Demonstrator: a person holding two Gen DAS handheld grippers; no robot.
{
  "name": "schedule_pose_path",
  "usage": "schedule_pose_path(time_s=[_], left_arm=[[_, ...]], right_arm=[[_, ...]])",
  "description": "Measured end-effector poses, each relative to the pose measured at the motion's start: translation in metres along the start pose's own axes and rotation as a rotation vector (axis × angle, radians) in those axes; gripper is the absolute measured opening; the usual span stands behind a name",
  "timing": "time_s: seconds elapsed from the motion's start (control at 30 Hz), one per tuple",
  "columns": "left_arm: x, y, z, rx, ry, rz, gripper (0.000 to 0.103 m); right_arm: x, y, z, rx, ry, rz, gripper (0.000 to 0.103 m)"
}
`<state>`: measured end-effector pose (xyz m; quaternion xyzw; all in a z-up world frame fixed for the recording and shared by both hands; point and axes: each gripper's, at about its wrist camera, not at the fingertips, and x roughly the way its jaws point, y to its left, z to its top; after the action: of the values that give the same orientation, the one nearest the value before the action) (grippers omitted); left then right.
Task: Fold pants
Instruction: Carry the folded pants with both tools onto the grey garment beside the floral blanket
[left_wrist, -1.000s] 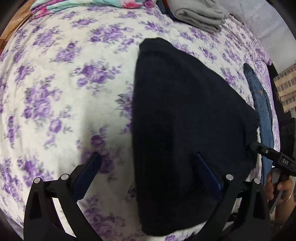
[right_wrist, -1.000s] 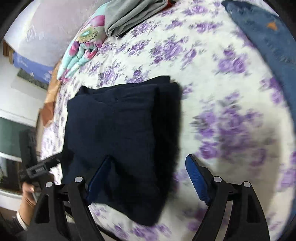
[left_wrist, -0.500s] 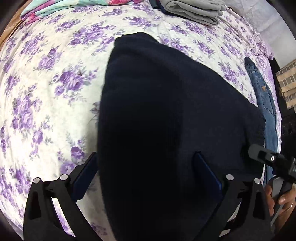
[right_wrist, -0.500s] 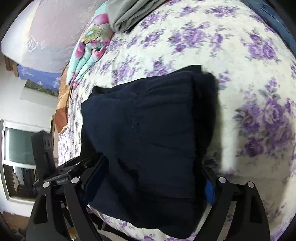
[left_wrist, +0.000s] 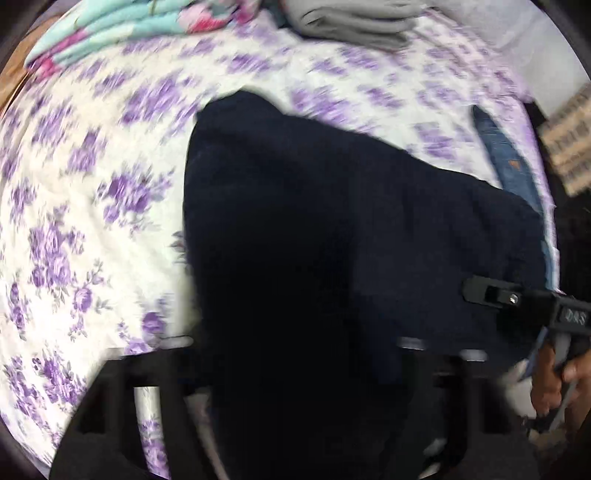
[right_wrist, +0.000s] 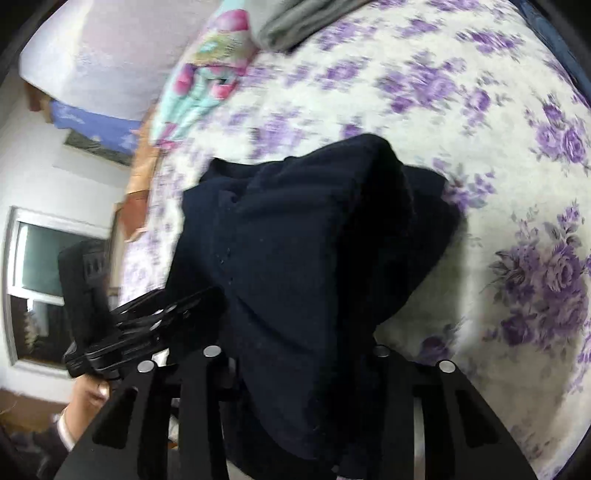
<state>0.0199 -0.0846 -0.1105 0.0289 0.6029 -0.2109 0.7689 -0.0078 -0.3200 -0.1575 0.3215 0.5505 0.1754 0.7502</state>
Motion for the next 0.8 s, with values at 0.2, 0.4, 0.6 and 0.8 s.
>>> schedule_pose_path(time_s=[0.2,0.4,0.6,0.8], left_arm=[[0.017,0.027,0.008,-0.156,0.044,-0.105,0.063],[0.034,-0.011,0.022,0.014,0.053,-0.048,0.085],[-0.007,-0.024,0.043,-0.003,0.044,-0.07,0.03],[-0.055,-0.053,0.088,0.027,-0.091,-0.038,0.029]], right_arm=[[0.021,-0.023,0.007,0.06,0.062,-0.03,0.061],[0.025,-0.019,0.008,-0.014,0.08,-0.006,0.044],[-0.002,-0.005,0.02,-0.044,0.141,0.147,0.036],[-0.052,0.027,0.077,-0.205,0.077,0.155,0.036]])
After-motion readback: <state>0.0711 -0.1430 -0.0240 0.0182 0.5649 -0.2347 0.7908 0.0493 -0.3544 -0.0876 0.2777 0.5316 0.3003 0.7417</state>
